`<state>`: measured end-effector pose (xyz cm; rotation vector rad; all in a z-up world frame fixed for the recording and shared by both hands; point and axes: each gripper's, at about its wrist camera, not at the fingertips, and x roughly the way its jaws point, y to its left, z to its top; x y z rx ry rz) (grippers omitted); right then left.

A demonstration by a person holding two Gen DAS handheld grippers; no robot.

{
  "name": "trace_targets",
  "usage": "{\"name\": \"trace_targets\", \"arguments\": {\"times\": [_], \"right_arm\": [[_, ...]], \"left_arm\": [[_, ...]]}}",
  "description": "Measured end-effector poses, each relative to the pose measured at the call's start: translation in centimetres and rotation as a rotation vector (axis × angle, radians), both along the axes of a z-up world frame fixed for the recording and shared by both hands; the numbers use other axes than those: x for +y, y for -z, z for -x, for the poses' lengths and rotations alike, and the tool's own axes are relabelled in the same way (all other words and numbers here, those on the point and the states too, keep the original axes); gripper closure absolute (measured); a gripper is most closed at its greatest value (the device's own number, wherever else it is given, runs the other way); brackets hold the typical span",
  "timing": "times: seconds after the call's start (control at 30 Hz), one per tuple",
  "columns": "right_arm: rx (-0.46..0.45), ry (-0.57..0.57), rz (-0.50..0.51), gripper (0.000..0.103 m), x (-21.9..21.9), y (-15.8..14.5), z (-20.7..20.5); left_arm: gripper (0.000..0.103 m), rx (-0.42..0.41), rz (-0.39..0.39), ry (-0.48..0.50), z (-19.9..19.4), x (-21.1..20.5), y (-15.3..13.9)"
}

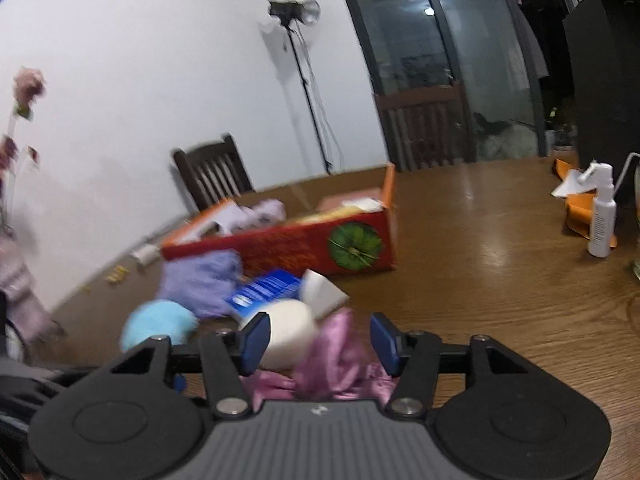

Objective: Organize soft objects
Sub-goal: 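Carry the pink scrunchie into the box and open the right tool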

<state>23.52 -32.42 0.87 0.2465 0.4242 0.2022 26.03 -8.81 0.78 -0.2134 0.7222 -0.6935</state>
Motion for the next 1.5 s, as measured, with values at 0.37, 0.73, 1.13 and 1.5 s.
{"name": "trace_targets", "arguments": {"times": [0.37,0.73,1.13,1.5], "right_arm": [[0.099,-0.064,-0.022,0.087,-0.6,0.6,-0.1],[-0.084,-0.147,-0.022,0.088,2.5,-9.0,-9.3],[0.222,-0.164,-0.012,0.093,8.3,-8.3,-37.5],[0.259,-0.129,0.06,0.046,9.5,-7.6,-39.0]], "left_arm": [[0.073,0.064,0.017,0.097,-1.5,-0.4,-0.3],[0.075,-0.137,0.088,0.007,-13.1,5.5,-9.4],[0.071,0.021,-0.143,-0.19,-32.7,5.8,-5.3],[0.032,-0.112,-0.214,-0.165,-30.4,6.6,-7.2]]}}
